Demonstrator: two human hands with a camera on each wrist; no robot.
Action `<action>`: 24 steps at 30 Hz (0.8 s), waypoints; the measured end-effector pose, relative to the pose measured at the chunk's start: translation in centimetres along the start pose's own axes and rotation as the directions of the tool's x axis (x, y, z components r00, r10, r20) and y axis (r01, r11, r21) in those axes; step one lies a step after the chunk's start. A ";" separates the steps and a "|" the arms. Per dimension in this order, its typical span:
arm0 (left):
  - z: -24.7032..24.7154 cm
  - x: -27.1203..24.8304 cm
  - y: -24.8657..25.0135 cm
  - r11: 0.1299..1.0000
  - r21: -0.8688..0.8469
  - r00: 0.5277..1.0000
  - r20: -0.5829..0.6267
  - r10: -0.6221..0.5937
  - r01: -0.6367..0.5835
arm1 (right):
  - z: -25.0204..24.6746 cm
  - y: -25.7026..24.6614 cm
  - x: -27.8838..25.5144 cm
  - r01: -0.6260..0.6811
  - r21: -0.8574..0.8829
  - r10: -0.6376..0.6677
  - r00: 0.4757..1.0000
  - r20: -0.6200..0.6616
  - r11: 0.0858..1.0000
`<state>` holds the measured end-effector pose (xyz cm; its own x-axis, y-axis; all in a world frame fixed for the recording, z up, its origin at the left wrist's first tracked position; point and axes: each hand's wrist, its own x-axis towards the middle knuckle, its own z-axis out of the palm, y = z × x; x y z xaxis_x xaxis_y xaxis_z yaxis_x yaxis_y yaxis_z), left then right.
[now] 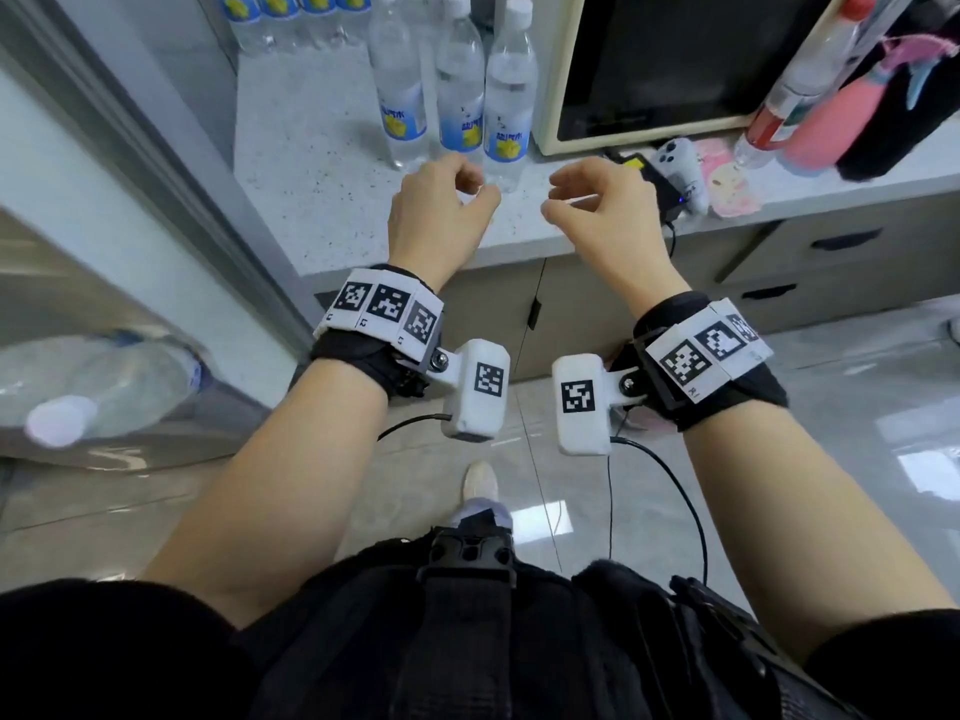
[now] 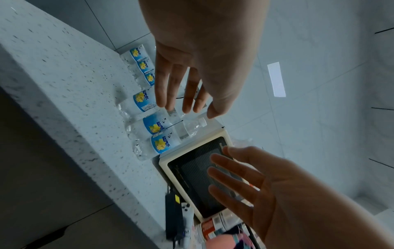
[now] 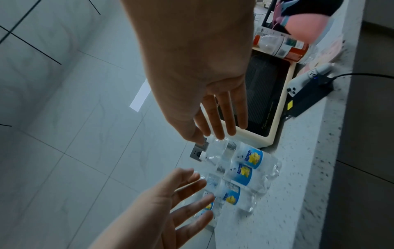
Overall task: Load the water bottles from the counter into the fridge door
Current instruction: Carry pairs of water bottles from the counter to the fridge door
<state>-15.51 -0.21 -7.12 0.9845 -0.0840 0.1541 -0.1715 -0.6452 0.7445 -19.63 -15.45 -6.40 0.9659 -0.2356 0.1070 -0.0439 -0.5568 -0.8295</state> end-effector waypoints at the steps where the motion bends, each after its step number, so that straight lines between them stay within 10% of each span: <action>1: 0.5 1.7 -0.1 1.000 -0.010 1.000 -0.010 -0.011 0.011 | 0.0 0.2 1.7 0.008 -0.015 -0.008 1.000 0.004 1.000; 24: 4.2 25.5 -0.5 0.985 0.004 0.980 -0.105 -0.169 0.170 | 3.0 1.1 26.8 0.054 0.023 -0.057 0.986 0.154 0.998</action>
<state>9.87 -5.20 -6.33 0.9899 0.1066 0.0940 -0.0016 -0.6529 0.7574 6.94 -19.94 -6.09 0.9946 -0.0779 0.0685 0.0144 -0.5504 -0.8348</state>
